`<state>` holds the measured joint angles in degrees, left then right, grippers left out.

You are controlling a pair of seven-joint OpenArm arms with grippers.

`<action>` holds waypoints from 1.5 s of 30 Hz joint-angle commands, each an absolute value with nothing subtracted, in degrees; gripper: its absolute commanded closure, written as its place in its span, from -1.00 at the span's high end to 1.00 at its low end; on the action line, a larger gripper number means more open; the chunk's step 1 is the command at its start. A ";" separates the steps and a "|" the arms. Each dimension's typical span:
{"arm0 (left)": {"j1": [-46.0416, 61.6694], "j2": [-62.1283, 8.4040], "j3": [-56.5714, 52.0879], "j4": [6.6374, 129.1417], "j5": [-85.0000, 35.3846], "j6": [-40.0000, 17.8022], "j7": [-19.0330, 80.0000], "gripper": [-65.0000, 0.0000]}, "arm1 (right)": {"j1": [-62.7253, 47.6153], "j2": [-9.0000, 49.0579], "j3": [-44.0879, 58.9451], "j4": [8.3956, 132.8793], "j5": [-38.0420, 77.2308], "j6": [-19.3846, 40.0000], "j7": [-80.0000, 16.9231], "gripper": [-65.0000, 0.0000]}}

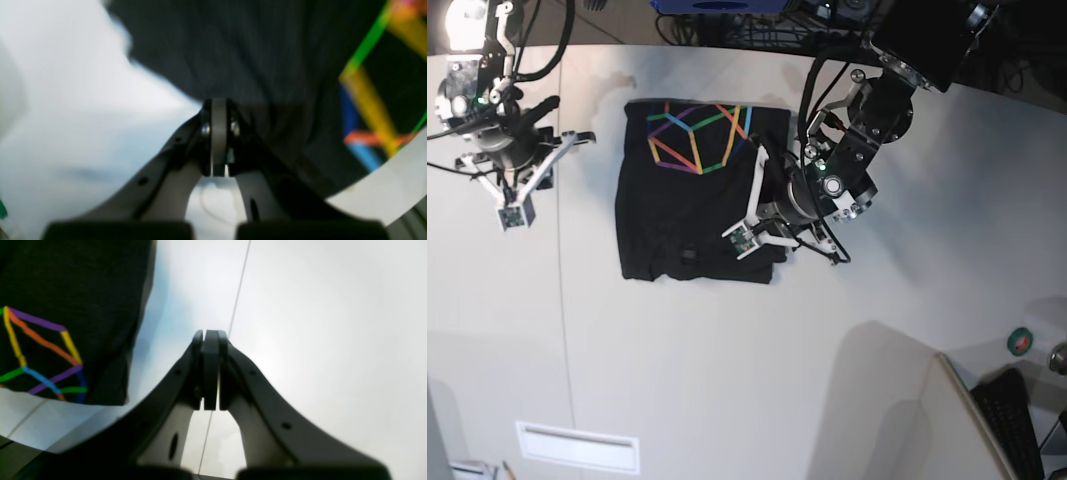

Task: Layout the t-shirt on the table in an organized manner, then fold the t-shirt properly
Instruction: 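Smooth the printed top of the folded shirt with the left gripper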

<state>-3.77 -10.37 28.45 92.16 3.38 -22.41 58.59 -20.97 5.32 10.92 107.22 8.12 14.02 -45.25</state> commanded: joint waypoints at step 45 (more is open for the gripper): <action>-0.84 -3.74 33.27 85.32 3.82 -22.11 58.86 -1.00 | -20.79 5.58 6.37 108.44 8.31 14.11 -44.26 -1.00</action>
